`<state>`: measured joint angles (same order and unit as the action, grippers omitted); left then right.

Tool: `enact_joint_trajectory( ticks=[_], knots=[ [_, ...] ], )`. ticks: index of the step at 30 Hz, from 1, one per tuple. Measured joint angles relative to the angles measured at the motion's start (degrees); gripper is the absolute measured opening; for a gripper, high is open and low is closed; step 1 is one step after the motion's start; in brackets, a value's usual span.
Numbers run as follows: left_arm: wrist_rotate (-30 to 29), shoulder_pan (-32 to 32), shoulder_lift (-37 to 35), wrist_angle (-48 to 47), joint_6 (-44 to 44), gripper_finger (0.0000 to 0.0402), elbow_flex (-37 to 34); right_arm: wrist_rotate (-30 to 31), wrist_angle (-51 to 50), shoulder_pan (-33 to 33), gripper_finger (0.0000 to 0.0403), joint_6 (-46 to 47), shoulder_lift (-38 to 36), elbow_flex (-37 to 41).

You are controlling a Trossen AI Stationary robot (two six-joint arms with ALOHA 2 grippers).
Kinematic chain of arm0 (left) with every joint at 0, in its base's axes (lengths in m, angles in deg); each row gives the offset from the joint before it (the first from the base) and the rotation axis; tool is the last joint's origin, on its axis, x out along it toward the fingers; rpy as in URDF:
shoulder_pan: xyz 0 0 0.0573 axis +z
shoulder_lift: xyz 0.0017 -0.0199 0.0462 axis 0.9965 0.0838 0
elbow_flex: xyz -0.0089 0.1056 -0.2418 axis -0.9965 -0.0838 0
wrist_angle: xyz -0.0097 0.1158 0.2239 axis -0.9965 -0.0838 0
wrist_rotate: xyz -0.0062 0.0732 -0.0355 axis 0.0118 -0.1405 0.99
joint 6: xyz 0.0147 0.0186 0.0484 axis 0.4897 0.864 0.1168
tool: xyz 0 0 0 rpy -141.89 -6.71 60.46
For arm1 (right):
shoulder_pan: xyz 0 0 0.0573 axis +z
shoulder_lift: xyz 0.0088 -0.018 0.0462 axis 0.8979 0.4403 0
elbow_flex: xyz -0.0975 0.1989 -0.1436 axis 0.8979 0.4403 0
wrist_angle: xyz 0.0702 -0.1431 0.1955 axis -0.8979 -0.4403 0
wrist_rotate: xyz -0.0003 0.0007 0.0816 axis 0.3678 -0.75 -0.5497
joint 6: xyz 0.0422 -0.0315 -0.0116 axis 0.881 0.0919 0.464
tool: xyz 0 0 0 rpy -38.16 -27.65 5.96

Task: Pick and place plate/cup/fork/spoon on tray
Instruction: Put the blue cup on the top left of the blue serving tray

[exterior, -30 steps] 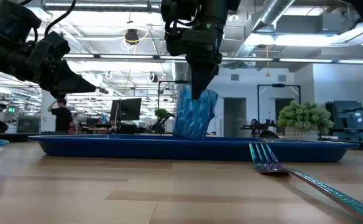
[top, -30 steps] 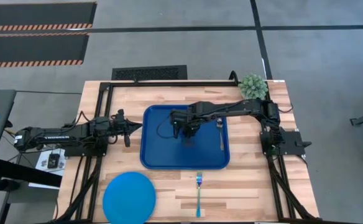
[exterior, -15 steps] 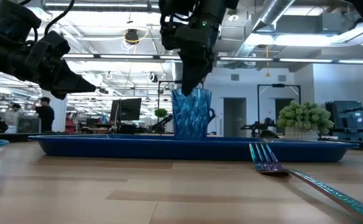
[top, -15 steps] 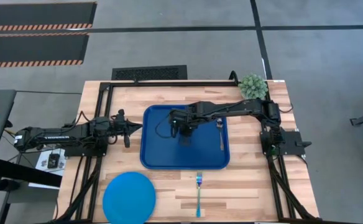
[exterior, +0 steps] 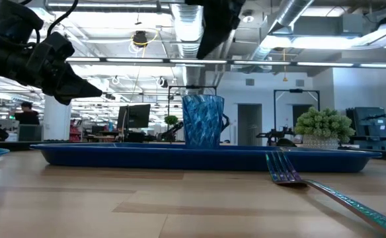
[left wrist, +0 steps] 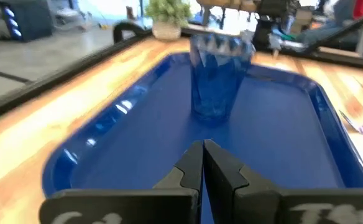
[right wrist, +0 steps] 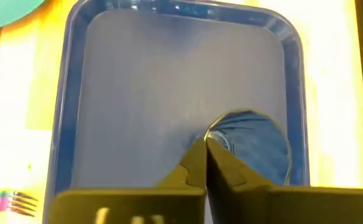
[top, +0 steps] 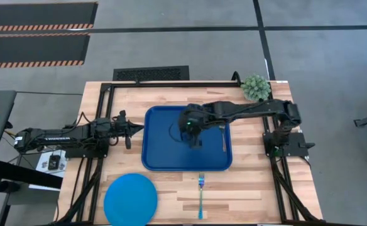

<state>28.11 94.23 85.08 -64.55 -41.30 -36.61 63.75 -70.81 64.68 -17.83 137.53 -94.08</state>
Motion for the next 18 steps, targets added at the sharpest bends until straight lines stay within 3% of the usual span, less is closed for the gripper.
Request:
enact_joint_trajectory(
  ticks=[6,13,18],
  knots=[
    [7.1,-0.1,0.0,1.1,-0.5,0.0000,0.1,-1.6,16.3,-1.5,0.0022,0.1,-11.5,19.0],
    [7.2,-0.1,0.0,2.1,-1.9,0.0000,0.2,-6.4,43.6,-3.9,0.0006,3.6,-25.0,44.7],
    [7.3,-0.1,0.1,2.8,-2.6,0.0000,1.7,-7.7,59.8,-5.5,0.0015,5.4,-29.6,58.6]
  ],
)
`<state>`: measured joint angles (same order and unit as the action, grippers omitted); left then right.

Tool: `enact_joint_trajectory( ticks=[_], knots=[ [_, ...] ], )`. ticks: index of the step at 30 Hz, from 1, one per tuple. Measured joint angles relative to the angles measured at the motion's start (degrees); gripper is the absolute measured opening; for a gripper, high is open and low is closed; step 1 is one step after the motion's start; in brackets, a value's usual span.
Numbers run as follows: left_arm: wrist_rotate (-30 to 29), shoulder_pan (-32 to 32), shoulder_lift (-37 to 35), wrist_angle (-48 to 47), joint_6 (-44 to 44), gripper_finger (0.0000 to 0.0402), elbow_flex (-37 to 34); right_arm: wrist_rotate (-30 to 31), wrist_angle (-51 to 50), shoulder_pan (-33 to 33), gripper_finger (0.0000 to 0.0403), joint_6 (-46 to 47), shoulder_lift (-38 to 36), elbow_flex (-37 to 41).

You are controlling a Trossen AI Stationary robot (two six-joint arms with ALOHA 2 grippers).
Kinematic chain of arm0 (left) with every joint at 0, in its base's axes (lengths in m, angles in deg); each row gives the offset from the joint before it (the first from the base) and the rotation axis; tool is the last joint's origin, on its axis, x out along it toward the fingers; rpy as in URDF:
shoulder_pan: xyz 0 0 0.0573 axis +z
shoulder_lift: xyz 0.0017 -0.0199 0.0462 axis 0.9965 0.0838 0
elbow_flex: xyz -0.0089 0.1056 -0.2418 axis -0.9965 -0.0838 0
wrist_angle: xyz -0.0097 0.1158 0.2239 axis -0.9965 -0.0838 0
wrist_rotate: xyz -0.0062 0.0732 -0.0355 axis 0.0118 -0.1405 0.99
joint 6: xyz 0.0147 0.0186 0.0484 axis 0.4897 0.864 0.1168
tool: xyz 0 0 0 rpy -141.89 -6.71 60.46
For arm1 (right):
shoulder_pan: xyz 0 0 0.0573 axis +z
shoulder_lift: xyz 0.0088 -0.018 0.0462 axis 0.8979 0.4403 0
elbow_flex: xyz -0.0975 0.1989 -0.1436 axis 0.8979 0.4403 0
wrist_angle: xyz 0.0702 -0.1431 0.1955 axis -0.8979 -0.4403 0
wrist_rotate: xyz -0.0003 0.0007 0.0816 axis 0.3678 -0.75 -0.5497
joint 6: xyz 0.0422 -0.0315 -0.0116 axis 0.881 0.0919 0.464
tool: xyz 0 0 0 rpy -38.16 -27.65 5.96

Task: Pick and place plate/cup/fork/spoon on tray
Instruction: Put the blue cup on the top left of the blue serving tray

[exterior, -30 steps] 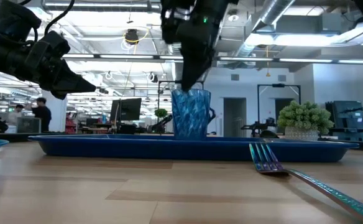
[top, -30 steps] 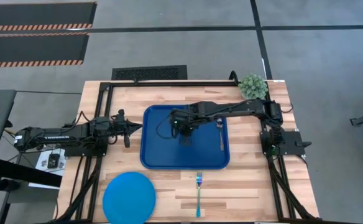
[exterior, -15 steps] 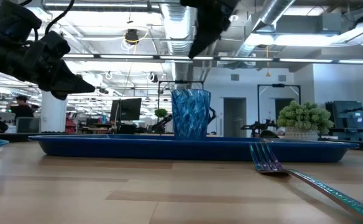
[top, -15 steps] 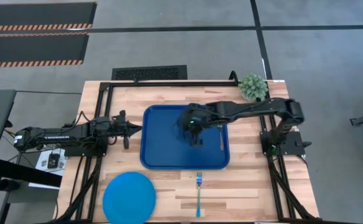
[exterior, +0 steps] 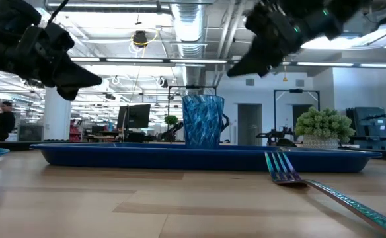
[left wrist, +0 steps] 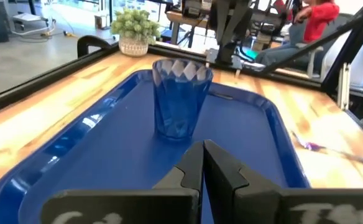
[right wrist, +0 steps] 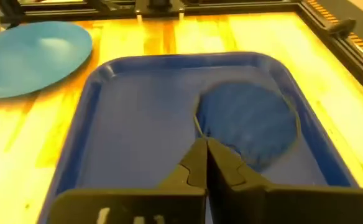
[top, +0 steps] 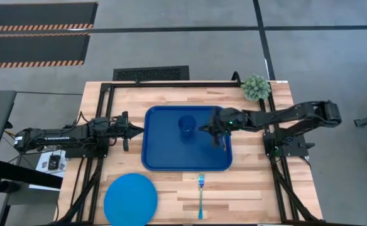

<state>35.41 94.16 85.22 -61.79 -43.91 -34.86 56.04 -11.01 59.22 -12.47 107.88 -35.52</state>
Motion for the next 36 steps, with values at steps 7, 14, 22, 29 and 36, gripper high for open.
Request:
enact_joint_trajectory(
  ticks=[7,14,22,29,36],
  knots=[
    [-0.1,0.0,5.0,-2.9,-0.5,0.0000,6.7,0.1,8.7,-3.1,0.0006,3.0,-2.3,10.7],
    [2.0,0.0,15.6,-3.4,0.8,0.0000,13.4,-2.8,27.7,-3.8,0.0013,2.0,-2.3,19.8],
    [4.2,0.0,30.0,-12.4,0.6,0.0000,26.1,-1.2,37.7,-1.2,0.0005,5.8,-2.3,24.5],
    [5.6,-2.3,42.7,-21.4,4.0,0.0005,37.8,0.2,37.8,1.8,0.0015,5.2,-2.3,26.1],
    [2.1,-5.6,52.4,-23.6,11.3,0.0052,48.5,0.3,38.4,1.1,0.0010,3.0,-2.3,26.1]
  ],
)
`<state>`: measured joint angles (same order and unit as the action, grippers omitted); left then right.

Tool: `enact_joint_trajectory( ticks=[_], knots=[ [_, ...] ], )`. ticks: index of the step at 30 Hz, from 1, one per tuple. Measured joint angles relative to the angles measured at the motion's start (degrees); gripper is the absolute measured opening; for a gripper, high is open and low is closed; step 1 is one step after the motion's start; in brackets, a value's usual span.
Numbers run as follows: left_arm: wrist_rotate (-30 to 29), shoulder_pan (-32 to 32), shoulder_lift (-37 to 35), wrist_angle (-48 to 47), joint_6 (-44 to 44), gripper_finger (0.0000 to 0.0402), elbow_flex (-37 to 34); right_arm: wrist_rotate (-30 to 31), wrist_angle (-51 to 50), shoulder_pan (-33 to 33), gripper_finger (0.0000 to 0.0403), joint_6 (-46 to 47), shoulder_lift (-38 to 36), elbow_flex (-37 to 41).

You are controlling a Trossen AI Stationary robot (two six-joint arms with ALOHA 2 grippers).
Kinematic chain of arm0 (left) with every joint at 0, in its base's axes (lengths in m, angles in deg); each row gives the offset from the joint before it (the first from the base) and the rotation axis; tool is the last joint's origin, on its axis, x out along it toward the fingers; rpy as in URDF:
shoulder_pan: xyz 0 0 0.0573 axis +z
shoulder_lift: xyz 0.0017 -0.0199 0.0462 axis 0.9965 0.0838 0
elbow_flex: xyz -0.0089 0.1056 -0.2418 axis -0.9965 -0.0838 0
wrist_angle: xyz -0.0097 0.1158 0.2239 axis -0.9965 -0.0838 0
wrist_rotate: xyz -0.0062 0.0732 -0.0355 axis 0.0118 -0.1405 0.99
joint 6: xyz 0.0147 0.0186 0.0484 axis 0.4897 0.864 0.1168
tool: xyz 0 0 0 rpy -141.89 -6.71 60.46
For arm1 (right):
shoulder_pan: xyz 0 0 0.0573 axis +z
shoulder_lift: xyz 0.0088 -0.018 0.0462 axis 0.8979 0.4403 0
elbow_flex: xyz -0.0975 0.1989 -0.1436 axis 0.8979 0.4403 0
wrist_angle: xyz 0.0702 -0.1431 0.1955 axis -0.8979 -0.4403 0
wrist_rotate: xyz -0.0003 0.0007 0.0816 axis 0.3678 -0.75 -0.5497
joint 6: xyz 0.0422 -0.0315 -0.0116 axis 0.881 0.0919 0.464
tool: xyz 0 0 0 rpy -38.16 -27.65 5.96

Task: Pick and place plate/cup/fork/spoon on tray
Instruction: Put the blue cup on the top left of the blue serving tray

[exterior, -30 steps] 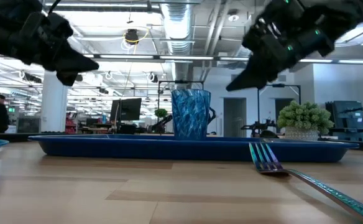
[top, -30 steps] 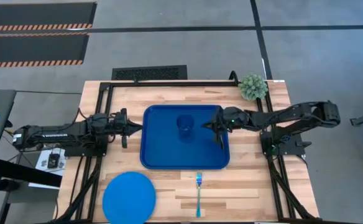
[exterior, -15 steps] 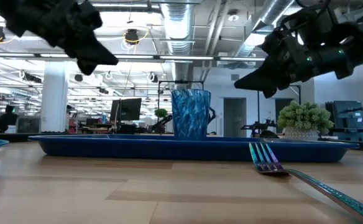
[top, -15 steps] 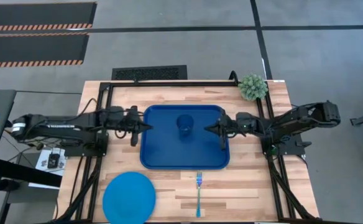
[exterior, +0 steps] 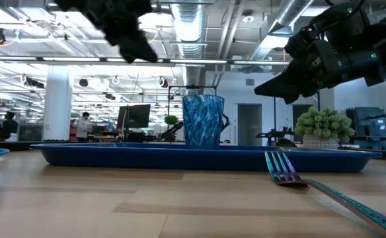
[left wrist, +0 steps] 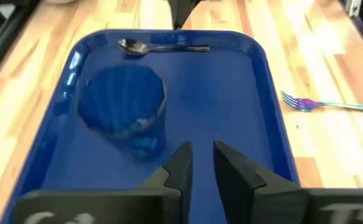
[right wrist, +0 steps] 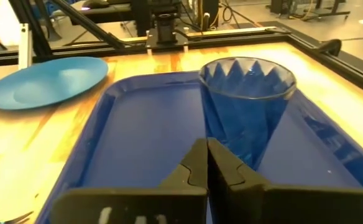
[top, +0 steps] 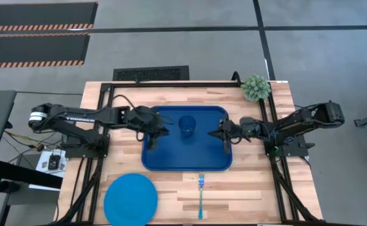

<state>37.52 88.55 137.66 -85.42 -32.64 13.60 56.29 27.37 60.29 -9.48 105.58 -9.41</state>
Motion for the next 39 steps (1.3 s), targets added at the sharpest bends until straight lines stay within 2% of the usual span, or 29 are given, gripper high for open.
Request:
enact_joint_trajectory(
  ticks=[11,15,20,23,26,29,36,39],
  knots=[
    [-2.2,-0.3,16.0,-0.4,7.9,0.0159,12.3,0.0,-1.3,-1.1,0.0015,0.0,0.0,0.0],
    [-5.2,-0.3,21.1,-2.0,10.6,0.0174,15.9,0.0,-1.5,-1.1,0.0013,0.0,0.0,0.0],
    [-6.8,-0.3,25.8,-4.9,11.6,0.0175,19.3,0.0,-1.6,-1.1,0.0017,0.0,0.0,0.0],
    [-10.2,-0.3,27.4,-5.3,12.1,0.0169,20.1,0.0,-1.6,-1.1,0.0019,0.0,0.0,0.0],
    [-10.2,-0.1,27.4,-6.5,12.9,0.0152,20.1,0.0,-1.6,-1.1,0.0016,0.0,0.0,0.0],
    [-10.2,-0.1,27.4,-6.6,13.1,0.0119,20.1,0.0,-1.6,-1.1,0.0013,-0.2,0.0,0.0],
    [-8.4,1.3,28.4,-10.1,14.3,0.0014,20.0,0.0,-1.5,-1.1,0.0018,-0.1,0.0,0.0],
    [-8.8,1.8,28.4,-10.5,14.0,0.0008,20.5,0.0,-1.6,-1.1,0.0018,-0.1,0.0,0.0]
  ],
)
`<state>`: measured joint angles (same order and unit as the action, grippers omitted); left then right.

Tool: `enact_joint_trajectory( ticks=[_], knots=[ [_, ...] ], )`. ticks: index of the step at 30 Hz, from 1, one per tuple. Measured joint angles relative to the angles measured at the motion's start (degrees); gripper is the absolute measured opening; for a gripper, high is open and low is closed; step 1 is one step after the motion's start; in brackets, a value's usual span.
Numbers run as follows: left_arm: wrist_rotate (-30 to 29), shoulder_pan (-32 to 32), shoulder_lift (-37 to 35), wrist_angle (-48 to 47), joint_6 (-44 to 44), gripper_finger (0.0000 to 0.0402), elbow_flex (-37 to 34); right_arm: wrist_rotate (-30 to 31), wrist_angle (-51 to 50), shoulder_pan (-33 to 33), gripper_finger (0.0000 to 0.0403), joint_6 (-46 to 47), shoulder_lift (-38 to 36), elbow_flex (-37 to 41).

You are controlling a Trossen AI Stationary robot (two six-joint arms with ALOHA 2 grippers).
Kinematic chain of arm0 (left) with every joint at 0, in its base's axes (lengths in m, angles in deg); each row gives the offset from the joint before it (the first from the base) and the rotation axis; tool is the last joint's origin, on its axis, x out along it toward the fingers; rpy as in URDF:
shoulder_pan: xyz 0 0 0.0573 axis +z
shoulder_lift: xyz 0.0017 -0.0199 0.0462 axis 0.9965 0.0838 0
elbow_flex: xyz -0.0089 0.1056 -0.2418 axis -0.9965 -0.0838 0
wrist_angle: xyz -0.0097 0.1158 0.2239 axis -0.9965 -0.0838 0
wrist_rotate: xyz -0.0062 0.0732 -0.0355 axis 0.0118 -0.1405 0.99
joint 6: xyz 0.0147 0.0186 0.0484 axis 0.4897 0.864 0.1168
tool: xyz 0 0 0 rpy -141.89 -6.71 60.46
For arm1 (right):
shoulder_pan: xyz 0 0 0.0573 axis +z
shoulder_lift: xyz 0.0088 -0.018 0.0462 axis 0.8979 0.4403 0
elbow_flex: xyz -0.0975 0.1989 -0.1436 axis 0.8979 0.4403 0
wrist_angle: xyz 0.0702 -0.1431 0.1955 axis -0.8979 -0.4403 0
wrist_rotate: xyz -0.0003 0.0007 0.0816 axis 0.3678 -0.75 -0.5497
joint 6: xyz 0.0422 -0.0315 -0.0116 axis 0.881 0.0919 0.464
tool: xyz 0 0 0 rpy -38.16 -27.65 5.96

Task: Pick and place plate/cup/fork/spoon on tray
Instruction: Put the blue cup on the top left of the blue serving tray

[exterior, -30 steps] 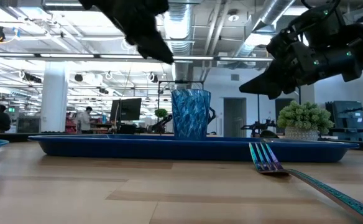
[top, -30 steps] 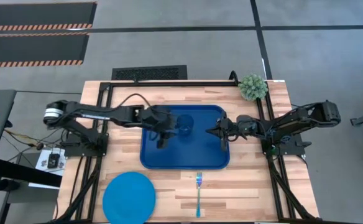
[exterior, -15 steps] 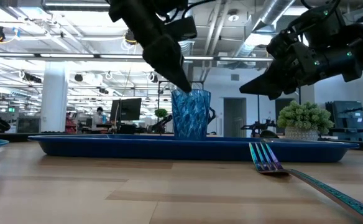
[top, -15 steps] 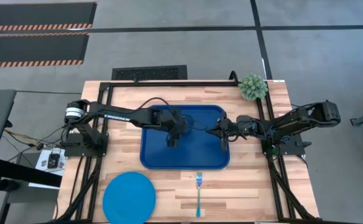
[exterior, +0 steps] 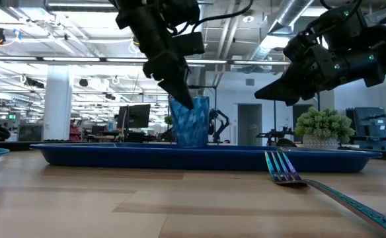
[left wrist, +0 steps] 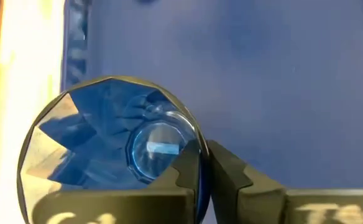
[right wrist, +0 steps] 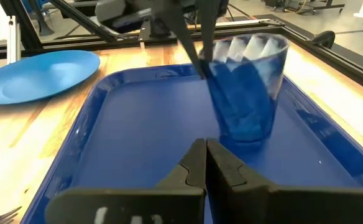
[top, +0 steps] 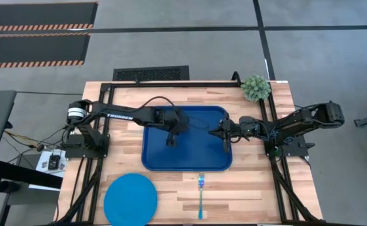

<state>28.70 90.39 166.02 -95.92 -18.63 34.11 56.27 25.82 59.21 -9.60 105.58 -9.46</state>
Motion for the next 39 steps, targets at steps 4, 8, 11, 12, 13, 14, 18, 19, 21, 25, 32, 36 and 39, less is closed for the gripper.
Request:
enact_joint_trajectory(
  ticks=[4,8,11,12,13,14,18,19,21,25,32,36,39],
  knots=[
    [-0.2,1.2,-2.1,-6.6,-5.3,0.0004,3.2,0.0,-0.2,0.0,0.0014,0.0,0.0,0.0],
    [-1.5,3.1,-5.2,-16.5,-12.4,0.0003,5.4,0.0,-0.2,0.0,0.0014,0.0,0.0,0.0],
    [-1.4,5.4,-7.5,-21.7,-16.2,0.0002,5.3,0.0,0.0,0.0,0.0017,0.0,0.0,0.0],
    [-1.2,6.4,-7.9,-22.8,-16.9,0.0002,5.3,0.0,0.0,0.0,0.0018,0.0,0.0,0.0],
    [-1.0,7.2,-7.9,-23.9,-17.3,0.0002,5.3,0.0,0.2,0.0,0.0018,0.0,0.0,0.0],
    [-1.0,7.9,-7.9,-24.5,-17.4,0.0002,5.2,0.0,0.3,0.0,0.0018,0.0,0.0,0.0],
    [1.6,10.4,-7.8,-23.4,-17.1,0.0001,5.1,0.0,0.3,0.0,0.0014,0.0,0.0,0.0],
    [1.7,10.9,-7.8,-22.5,-17.1,0.0001,4.7,0.0,0.2,0.0,0.0013,0.0,0.0,0.0],
    [2.1,11.8,-8.2,-19.4,-17.4,0.0001,2.3,0.0,0.2,0.0,0.0013,0.0,0.0,0.0],
    [2.6,13.3,-9.3,-15.8,-18.9,0.0001,-4.7,0.0,0.2,0.0,0.0016,0.0,0.0,0.0],
    [2.6,16.1,-11.3,-9.4,-20.3,0.0000,-9.5,0.0,0.3,0.1,0.0015,-0.7,0.0,0.0],
    [3.3,17.7,-11.6,-9.1,-20.8,0.0000,-9.6,0.0,0.5,0.1,0.0012,-0.7,0.0,0.0],
    [3.4,18.4,-11.7,-9.9,-21.1,0.0000,-9.6,0.0,0.5,0.1,0.0014,-0.7,0.0,0.0]
  ],
)
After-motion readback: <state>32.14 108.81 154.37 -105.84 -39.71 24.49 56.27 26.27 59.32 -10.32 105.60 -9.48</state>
